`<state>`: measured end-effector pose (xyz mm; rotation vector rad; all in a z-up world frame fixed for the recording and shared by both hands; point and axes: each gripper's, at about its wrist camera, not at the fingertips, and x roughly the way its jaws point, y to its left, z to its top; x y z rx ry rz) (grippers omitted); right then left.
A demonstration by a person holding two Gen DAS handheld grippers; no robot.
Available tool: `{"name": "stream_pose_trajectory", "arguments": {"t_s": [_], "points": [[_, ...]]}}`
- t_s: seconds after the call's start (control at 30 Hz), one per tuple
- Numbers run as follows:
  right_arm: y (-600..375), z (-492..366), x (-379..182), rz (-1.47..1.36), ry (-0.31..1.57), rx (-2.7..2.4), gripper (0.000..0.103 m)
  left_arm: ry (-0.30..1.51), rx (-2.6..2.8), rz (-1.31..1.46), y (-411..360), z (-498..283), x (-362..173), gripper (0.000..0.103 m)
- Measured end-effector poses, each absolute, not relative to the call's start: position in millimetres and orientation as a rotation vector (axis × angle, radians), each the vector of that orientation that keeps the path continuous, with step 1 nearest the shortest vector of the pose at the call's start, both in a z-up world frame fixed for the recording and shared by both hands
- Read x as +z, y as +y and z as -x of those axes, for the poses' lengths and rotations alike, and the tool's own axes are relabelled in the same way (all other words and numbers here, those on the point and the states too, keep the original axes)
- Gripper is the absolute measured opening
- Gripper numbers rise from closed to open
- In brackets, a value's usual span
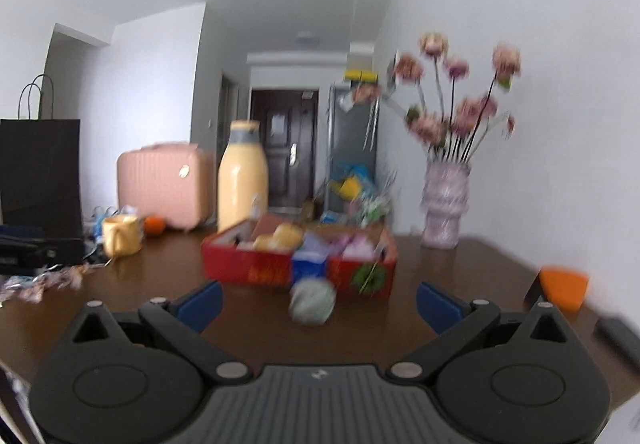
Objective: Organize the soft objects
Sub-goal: 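Withdraw both open tools from the box toward the last items, then grasp the pale green mesh item with the left tool while the right tool grasps the blue tissue pack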
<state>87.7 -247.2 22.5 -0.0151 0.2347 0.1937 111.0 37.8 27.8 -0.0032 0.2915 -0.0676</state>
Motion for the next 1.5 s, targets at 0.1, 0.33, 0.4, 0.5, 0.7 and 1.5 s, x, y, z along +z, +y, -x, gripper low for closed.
{"name": "stream_pose_trajectory", "arguments": {"t_s": [0.1,0.33,0.4,0.5,0.7,1.5], "points": [[-247.0,-96.7,19.1,-0.002,0.266,0.187,0.103,0.31,-0.069,0.02,36.2,-121.9,23.3,0.103],[-245.6,-125.2,8.7,-0.002,0.309,0.196,0.103,0.369,-0.085,0.017,25.1,-153.6,11.0,0.103],[-245.9,-138.4,5.9,-0.002,0.328,0.198,0.103,0.388,-0.093,0.009,21.3,-166.1,7.9,0.103],[-248.6,-159.0,3.6,-0.017,0.352,0.199,0.103,0.407,-0.102,0.01,15.2,-187.1,4.8,0.103],[-245.4,-212.9,-5.7,-0.012,0.419,0.211,0.102,0.425,-0.105,0.021,9.6,-230.1,1.3,0.103],[-272.6,-374.8,-8.0,-0.127,0.529,0.283,0.087,0.677,-0.306,0.13,-98.3,-382.0,-38.1,0.094]]}}
